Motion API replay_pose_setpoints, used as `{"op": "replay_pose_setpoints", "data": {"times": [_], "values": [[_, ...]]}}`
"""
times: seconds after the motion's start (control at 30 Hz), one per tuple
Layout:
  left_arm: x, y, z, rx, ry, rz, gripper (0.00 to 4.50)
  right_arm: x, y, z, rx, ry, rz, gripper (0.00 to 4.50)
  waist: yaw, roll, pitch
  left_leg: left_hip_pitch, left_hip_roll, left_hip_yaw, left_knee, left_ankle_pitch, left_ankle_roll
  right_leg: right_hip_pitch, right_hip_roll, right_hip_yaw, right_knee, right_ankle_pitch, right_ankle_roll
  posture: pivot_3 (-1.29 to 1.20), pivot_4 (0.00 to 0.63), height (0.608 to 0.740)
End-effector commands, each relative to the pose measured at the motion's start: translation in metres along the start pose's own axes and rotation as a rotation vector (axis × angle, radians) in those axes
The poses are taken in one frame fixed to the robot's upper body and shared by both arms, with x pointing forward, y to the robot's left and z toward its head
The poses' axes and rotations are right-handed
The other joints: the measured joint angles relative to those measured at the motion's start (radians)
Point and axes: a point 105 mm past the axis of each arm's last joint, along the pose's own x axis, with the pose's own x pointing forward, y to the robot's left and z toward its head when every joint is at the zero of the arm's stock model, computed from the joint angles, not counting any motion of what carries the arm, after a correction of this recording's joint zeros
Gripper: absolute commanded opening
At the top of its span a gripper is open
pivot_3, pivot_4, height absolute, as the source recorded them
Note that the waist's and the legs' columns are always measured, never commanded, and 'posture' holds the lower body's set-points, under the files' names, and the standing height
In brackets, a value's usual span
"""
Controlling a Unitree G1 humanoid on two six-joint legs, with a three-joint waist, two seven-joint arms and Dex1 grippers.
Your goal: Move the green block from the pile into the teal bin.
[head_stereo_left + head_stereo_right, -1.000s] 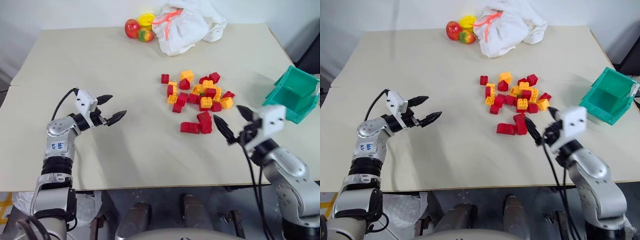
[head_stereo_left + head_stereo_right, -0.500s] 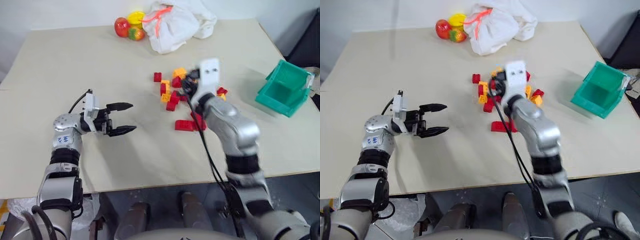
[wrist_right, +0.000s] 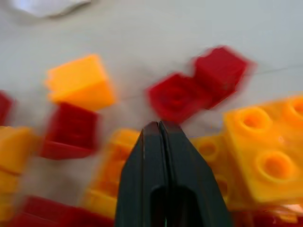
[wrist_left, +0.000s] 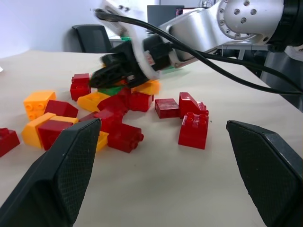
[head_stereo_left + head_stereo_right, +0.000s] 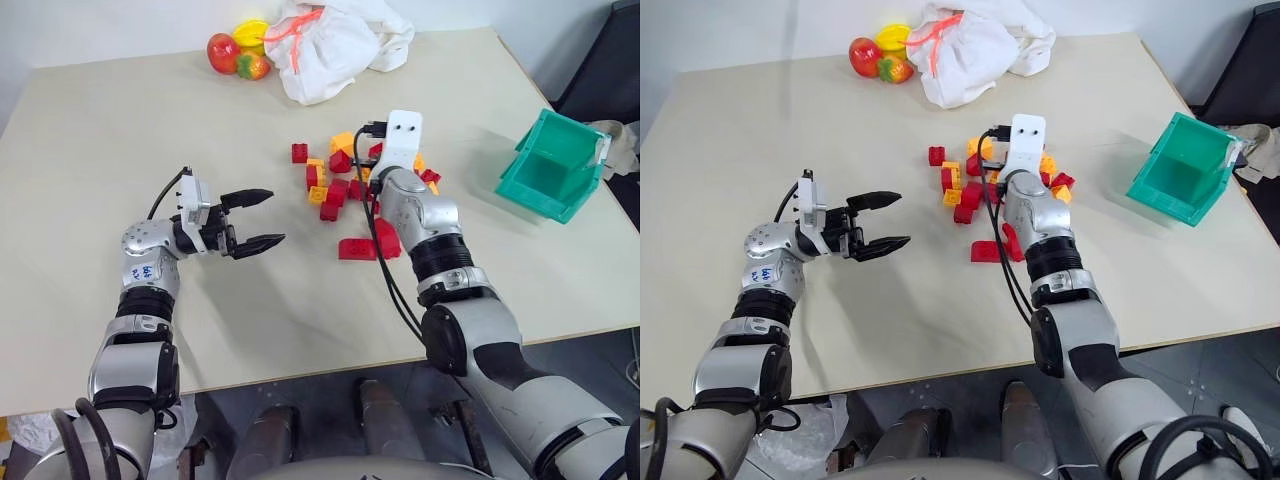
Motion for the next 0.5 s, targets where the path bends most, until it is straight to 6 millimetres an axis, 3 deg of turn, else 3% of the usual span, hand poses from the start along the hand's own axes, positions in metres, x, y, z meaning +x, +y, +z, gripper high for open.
{"op": "replay_pose_setpoints", "data": {"times": [0.03, 0.13, 0.3, 0.43, 0.5], "values": [[-0.002, 0.004, 0.008, 0.036, -0.015, 0.024, 4.5, -0.01, -0.019, 0.014, -0.037, -0.04, -0.036, 0.03, 0.0, 0.0, 0.0, 0.0, 0.0, 0.0, 0.001, 0.0, 0.0, 0.0, 0.0, 0.0, 0.0, 0.0, 0.0, 0.0, 0.15, 0.74], [-0.003, 0.002, 0.005, 0.033, -0.011, 0.024, 4.5, -0.025, -0.035, 0.009, -0.092, -0.012, 0.005, 0.03, 0.001, 0.0, 0.0, 0.0, 0.0, 0.002, 0.002, 0.0, 0.0, 0.0, 0.0, 0.001, 0.0, 0.0, 0.0, 0.0, 0.15, 0.74], [-0.002, 0.001, 0.004, 0.03, -0.013, 0.027, 4.5, -0.048, -0.033, 0.018, -0.153, -0.043, 0.159, 0.03, 0.009, 0.0, 0.0, 0.0, 0.0, 0.003, 0.004, 0.0, 0.0, 0.0, 0.0, 0.001, 0.002, 0.0, 0.0, 0.0, 0.15, 0.74], [-0.001, -0.001, 0.004, 0.032, -0.017, 0.016, 4.5, -0.091, -0.04, 0.051, -0.276, -0.199, 0.394, 0.03, 0.025, 0.0, 0.0, -0.001, 0.0, 0.004, 0.004, 0.0, 0.0, 0.0, 0.0, 0.002, 0.001, 0.0, 0.001, 0.0, 0.15, 0.74], [-0.002, -0.002, 0.002, 0.032, -0.013, 0.009, 4.5, -0.109, -0.052, 0.052, -0.374, -0.18, 0.469, 0.19, 0.032, 0.0, 0.0, -0.001, 0.0, 0.005, 0.003, 0.0, 0.0, 0.0, 0.0, 0.002, 0.0, 0.0, 0.001, 0.0, 0.15, 0.74]]}}
